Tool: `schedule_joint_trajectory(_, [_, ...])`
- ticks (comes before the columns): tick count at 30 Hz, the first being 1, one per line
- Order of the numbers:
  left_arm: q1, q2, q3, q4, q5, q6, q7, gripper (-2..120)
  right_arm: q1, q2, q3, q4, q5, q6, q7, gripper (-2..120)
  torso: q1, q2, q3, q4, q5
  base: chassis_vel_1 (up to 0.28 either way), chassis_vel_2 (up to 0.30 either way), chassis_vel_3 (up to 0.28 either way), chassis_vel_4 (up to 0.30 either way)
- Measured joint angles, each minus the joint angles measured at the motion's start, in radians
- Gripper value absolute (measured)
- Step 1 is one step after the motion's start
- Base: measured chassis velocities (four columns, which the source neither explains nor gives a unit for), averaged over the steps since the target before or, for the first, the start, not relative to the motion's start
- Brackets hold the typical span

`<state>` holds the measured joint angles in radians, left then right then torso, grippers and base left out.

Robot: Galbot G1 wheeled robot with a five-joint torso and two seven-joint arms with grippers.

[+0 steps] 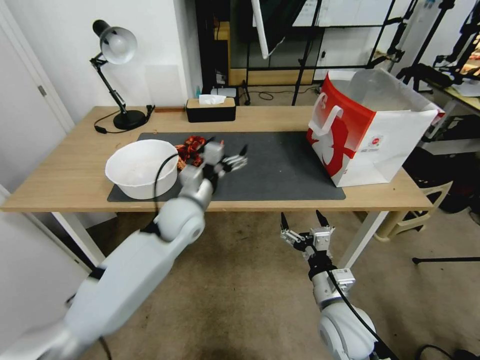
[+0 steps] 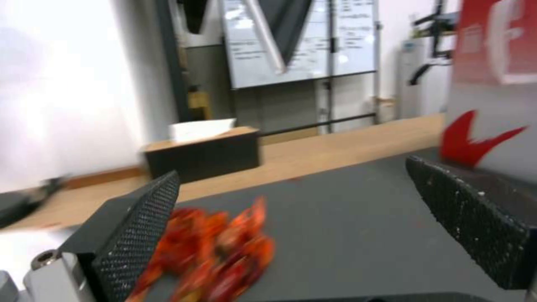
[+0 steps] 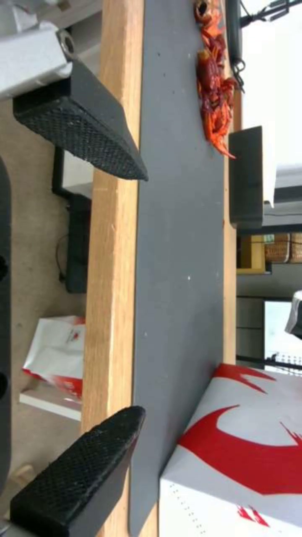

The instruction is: Close the takeout container lid, then place the container into the takeout bag.

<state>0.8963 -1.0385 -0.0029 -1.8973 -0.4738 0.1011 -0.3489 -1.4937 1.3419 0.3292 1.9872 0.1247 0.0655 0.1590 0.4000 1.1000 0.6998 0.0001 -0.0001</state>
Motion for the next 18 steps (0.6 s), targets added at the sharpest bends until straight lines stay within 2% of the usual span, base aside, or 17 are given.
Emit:
schedule_joint_trajectory(3, [0.145,-0.014,-0.093,-0.051,0.083,-0.031,-0.015,100,0.001,0.0,0.002,-0.001,0.001,0.005,0.001,100,0.0,0.0,0.0,-0.0002,0.0003,0.0,0.0,0.0,0.0])
schedule_joint_trajectory(4, [0.145,-0.014,-0.093,-0.051,0.083,-0.031,-0.015,100,0.001,0.0,0.002,-0.001,0.001,0.005,0.001,100,0.0,0.0,0.0,-0.0002,0.0003,0.0,0.0,0.0,0.0])
schedule_joint_trajectory(7, [0.302,-0.037,-0.16,-0.08,0.16,-0.086,-0.039,100,-0.001,0.0,0.004,0.001,0.009,0.02,-0.001,100,0.0,0.0,0.0,0.0001,0.0001,0.0,0.0,0.0,0.0])
schedule_joint_trajectory(8, [0.302,-0.037,-0.16,-0.08,0.16,-0.086,-0.039,100,-0.001,0.0,0.004,0.001,0.009,0.02,-0.001,100,0.0,0.0,0.0,0.0001,0.0001,0.0,0.0,0.0,0.0])
schedule_joint_trajectory(12, [0.465,-0.097,-0.243,-0.117,0.254,-0.128,-0.071,100,-0.003,-0.002,0.004,0.013,0.022,0.033,-0.009,100,0.0,0.0,0.0,0.0,0.0001,0.0,0.0,0.0,0.0])
schedule_joint_trajectory(18, [0.573,-0.151,-0.282,-0.138,0.313,-0.169,-0.089,100,-0.005,-0.004,0.011,0.021,0.03,0.043,-0.014,100,0.0,0.0,0.0,-0.0001,0.0,0.0,0.0,0.0,0.0])
